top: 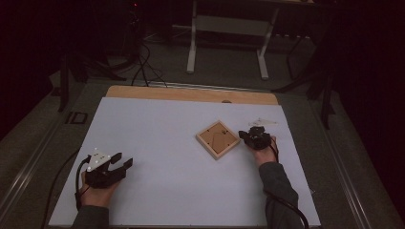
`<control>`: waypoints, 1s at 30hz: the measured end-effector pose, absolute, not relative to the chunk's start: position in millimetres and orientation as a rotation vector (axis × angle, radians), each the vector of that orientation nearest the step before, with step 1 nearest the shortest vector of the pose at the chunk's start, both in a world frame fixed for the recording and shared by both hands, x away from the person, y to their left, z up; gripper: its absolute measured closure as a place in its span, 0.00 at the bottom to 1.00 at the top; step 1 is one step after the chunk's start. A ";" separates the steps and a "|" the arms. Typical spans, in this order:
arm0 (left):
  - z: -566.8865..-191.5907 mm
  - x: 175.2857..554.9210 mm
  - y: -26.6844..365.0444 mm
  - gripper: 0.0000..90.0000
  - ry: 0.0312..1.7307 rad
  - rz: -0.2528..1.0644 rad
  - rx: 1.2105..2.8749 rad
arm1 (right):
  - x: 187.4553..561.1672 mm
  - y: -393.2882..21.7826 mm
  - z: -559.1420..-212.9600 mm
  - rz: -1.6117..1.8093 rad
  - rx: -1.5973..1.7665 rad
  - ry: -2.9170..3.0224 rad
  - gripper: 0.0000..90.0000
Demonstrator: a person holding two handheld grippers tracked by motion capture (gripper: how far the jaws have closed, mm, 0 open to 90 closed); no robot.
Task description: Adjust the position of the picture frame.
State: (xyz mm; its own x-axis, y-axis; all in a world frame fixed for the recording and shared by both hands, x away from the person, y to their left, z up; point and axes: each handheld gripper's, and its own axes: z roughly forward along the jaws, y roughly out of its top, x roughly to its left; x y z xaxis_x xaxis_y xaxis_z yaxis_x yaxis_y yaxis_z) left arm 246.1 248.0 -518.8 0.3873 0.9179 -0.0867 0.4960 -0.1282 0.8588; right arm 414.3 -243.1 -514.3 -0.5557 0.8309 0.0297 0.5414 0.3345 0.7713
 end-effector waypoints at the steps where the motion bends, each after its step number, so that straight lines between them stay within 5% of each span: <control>1: -518.8 246.0 248.0 0.55 1.239 0.605 1.770 | 416.0 -242.2 -514.9 1.068 1.218 2.237 0.99; 30: -519.4 246.4 247.5 0.54 1.240 0.606 1.770 | 418.2 -221.6 -523.0 1.019 1.140 2.359 0.99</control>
